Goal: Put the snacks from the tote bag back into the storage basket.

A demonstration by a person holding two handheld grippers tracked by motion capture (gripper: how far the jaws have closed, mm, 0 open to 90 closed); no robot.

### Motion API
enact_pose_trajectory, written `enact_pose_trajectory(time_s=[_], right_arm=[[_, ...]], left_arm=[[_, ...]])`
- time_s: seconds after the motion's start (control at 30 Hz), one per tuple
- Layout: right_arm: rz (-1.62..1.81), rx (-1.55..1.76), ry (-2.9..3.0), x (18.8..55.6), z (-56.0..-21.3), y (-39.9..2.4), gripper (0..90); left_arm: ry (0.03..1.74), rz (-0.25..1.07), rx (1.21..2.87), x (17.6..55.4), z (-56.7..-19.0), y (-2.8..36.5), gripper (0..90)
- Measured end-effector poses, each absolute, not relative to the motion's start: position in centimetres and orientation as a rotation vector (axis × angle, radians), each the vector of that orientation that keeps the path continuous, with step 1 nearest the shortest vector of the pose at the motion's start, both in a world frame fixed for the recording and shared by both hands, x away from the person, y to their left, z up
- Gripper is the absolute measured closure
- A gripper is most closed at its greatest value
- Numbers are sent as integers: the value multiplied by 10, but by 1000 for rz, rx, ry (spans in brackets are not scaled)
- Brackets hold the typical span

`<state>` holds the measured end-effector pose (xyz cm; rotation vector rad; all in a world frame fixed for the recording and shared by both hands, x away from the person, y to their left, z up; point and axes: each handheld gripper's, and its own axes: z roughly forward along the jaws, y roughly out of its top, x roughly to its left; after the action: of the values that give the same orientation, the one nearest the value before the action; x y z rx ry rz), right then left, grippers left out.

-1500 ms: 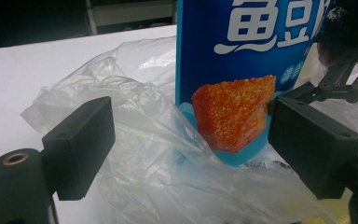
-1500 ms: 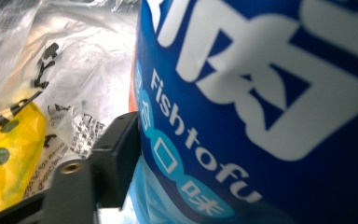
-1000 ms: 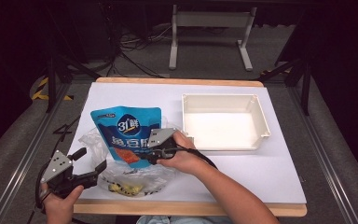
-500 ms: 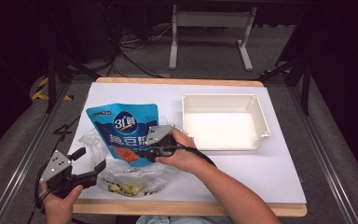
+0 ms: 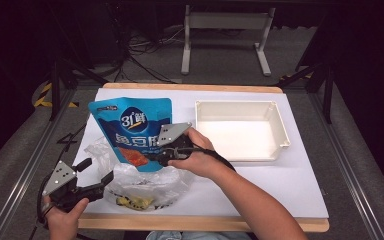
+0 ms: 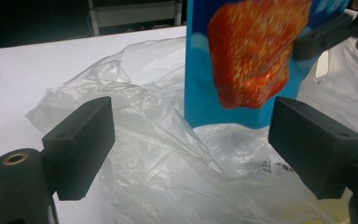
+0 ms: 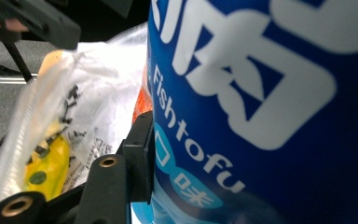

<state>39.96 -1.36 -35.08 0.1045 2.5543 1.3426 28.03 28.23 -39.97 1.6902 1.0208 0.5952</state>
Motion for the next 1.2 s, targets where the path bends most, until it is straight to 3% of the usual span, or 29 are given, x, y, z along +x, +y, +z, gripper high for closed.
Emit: enact_pose_trajectory(time_s=[0.57,1.2], right_arm=[[1363,79,2535,398,-301,-14,515],[1362,88,2488,398,-277,-40,516]], left_arm=[[1021,599,1684,280,-400,283,155],[1025,595,1694,281,-400,282,155]])
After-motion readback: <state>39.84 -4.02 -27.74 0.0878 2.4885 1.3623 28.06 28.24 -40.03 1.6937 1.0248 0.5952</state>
